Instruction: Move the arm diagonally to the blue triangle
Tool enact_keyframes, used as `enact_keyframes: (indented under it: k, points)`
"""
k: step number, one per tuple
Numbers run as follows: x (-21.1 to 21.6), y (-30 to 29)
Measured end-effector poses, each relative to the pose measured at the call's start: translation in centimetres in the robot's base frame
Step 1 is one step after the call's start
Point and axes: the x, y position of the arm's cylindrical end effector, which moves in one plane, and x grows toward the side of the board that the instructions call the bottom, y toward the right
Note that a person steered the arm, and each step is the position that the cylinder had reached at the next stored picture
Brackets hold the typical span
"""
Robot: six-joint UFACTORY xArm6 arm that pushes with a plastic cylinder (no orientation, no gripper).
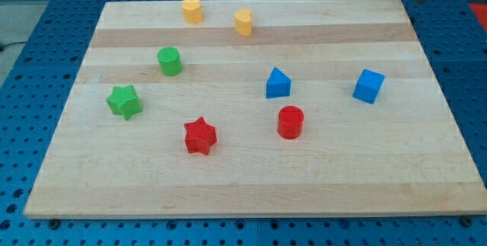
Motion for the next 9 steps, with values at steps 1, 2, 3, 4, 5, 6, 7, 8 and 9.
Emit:
enact_keyframes:
  k: [1,2,3,4,5,6,7,8,9]
  points:
    - [-0.3,-0.2]
    - [-0.4,-0.5]
    - [-0.4,-1.1]
    - [-0.4,-1.7]
    - [-0.4,-1.7]
    - [1.3,-3.7]
    - [2.8,-7.8]
    - [7.4,-11.5]
    - [11.8,-15.7]
